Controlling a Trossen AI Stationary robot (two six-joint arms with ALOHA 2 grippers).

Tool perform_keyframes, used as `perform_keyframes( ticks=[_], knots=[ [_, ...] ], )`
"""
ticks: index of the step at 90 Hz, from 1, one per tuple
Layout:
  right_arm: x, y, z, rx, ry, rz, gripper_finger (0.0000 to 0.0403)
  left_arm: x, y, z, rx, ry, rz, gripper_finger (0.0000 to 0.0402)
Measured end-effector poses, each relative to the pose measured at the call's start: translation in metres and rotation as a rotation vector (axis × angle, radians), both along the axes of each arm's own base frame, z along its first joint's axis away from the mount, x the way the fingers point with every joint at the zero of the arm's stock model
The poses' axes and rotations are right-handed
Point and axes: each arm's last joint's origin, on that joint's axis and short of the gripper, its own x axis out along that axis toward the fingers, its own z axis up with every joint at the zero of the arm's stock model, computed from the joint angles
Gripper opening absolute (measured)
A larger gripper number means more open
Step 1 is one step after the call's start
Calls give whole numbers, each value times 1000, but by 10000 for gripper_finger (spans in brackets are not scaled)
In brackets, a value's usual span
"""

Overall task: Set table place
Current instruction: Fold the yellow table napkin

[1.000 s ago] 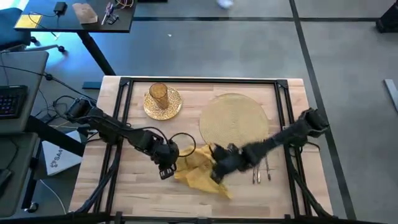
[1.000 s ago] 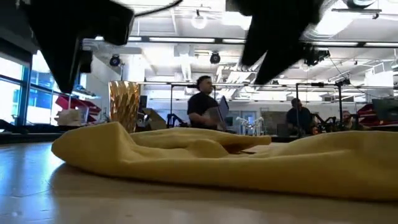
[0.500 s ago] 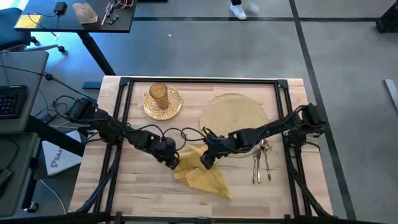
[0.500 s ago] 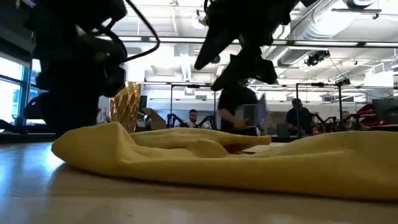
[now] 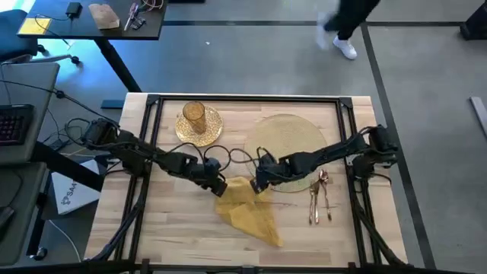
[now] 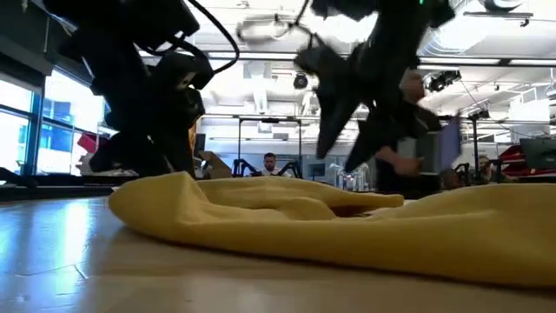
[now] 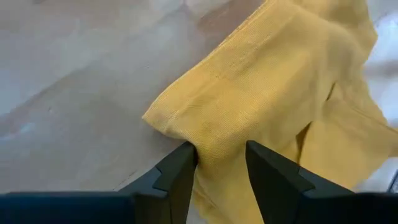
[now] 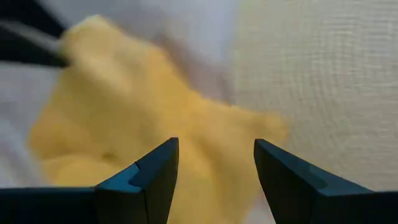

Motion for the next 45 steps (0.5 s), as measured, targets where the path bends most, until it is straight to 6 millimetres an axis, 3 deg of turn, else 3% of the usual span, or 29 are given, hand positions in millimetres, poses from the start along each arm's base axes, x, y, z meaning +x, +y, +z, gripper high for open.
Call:
perform_keyframes(
  ticks=[18,45],
  knots=[
    [-10,-18,-24,100,19,-29,192,2,10,0,-7,2,-2,120],
    [-9,-8,-36,177,-143,21,172,2,14,0,-18,3,-35,119]
  ],
)
